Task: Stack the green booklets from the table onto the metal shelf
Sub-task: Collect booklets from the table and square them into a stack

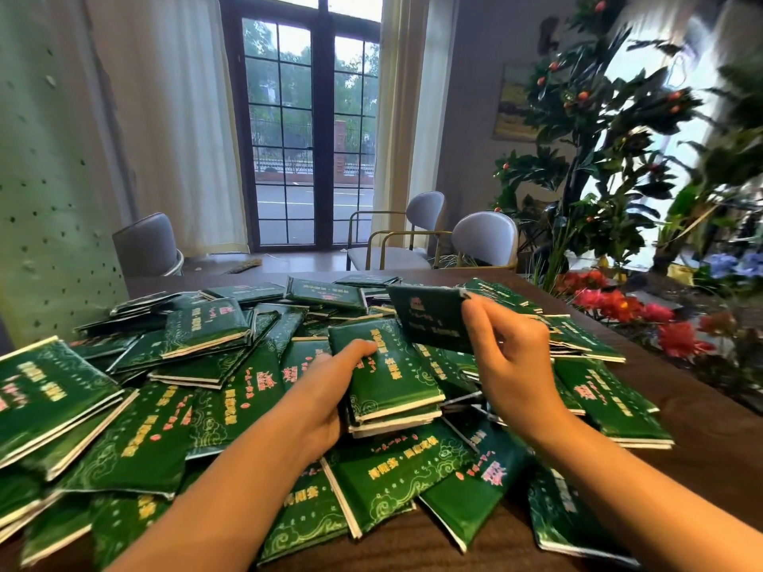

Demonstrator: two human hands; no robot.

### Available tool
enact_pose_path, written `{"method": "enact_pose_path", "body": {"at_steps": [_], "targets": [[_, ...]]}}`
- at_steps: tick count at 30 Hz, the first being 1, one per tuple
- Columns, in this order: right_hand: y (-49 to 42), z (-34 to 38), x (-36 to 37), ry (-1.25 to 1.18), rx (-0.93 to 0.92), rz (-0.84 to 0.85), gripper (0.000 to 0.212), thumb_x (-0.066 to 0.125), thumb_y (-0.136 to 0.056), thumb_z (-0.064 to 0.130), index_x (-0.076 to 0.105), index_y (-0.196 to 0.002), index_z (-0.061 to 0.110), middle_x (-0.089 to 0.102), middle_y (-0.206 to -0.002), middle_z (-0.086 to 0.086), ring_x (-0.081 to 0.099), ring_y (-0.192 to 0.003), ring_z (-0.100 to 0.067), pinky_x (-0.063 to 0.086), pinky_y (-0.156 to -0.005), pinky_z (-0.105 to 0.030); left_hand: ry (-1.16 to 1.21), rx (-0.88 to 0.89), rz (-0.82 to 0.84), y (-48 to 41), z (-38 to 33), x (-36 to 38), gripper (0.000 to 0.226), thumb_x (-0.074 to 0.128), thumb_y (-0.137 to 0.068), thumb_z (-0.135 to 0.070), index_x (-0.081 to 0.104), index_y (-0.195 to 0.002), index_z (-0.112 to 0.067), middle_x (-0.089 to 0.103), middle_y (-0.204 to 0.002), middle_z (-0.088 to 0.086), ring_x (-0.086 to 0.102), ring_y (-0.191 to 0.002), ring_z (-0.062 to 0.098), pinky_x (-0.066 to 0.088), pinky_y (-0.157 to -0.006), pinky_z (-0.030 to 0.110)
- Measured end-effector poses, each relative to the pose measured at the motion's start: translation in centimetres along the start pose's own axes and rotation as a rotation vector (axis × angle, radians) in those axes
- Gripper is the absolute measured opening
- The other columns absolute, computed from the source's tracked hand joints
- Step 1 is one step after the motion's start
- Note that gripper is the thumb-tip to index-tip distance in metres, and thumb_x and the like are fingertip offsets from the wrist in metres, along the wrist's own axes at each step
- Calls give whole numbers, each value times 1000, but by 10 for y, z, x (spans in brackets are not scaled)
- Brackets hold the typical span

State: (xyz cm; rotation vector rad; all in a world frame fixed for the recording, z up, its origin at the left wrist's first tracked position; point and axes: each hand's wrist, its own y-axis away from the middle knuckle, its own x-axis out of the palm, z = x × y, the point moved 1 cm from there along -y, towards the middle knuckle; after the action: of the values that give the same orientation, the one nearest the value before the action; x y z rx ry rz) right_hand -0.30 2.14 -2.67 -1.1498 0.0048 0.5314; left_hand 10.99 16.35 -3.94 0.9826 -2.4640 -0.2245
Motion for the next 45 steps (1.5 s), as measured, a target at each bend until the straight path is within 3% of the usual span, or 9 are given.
{"method": "enact_pose_path", "body": {"at_steps": [3, 8, 17, 22, 27, 31, 36, 42, 45], "targets": [[5, 11, 8, 55, -130, 107, 34, 41, -99, 35, 64, -115, 16, 67, -101, 14, 63, -92, 0, 49, -79, -16, -6, 15, 12, -1, 1, 1, 33, 60, -91, -22, 51, -117, -4, 70, -83, 21, 69, -68, 33, 57, -64, 51], [14, 21, 16, 78, -284, 353, 38, 40, -100, 35, 65, -118, 13, 68, -114, 3, 61, -110, -10, 52, -90, -35, 65, 102, 45, -7, 4, 0, 62, 51, -83, -61, 70, -102, -6, 70, -94, 24, 67, -90, 37, 46, -97, 55], [17, 23, 18, 25, -233, 637, 45, 36, -99, 38, 61, -125, 10, 61, -128, 1, 47, -127, -7, 36, -107, -24, 66, 54, 157, -4, 4, 3, 48, 65, -72, -46, 70, -92, -2, 69, -71, 17, 67, -58, 28, 58, -57, 36], [17, 18, 0, -70, -50, 556, 47, 34, -98, 43, 59, -126, 14, 59, -129, 5, 50, -124, -2, 37, -106, -20, 42, 97, 119, -3, 5, 3, 50, 68, -66, -29, 63, -108, -3, 71, -84, 20, 70, -69, 30, 59, -69, 44], [19, -2, -33, 265, 149, 389, 40, 43, -92, 42, 63, -121, 24, 62, -124, 9, 52, -119, -6, 42, -102, -33, -5, 77, 130, 5, 8, 9, 21, 62, -85, -23, 65, -97, -6, 74, -84, 17, 72, -68, 27, 59, -66, 44], [24, -32, -62, 670, 422, 602, 50, 50, -95, 39, 41, -141, 22, 47, -142, 0, 41, -130, -19, 34, -106, -35, -13, 83, 178, 9, 8, 12, 36, 65, -67, -23, 66, -97, -4, 73, -79, 15, 70, -64, 26, 59, -66, 42], [40, -47, -73, 689, 666, 753, 71, 48, -94, 47, 14, -151, 21, 23, -156, -3, 30, -140, -24, 27, -112, -44, -3, 76, 197, 9, 9, 13, 34, 63, -63, -28, 68, -88, -6, 70, -78, 15, 68, -65, 28, 54, -80, 41], [39, -43, -70, 621, 676, 660, 86, 60, -89, 42, 7, -152, 15, 12, -159, -7, 17, -145, -22, 20, -117, -37, 77, 115, 142, 10, 8, 12, 36, 57, -87, -38, 71, -66, -12, 70, -66, 12, 67, -51, 24, 58, -54, 37], [34, -40, -71, 508, 746, 586, 90, 67, -86, 31, 9, -152, 13, 24, -155, -6, 28, -140, -20, 27, -106, -24, 102, 134, 123, 13, 5, 15, 36, 56, -89, -40, 69, -70, -13, 70, -63, 11, 67, -48, 24, 57, -47, 37]]}}
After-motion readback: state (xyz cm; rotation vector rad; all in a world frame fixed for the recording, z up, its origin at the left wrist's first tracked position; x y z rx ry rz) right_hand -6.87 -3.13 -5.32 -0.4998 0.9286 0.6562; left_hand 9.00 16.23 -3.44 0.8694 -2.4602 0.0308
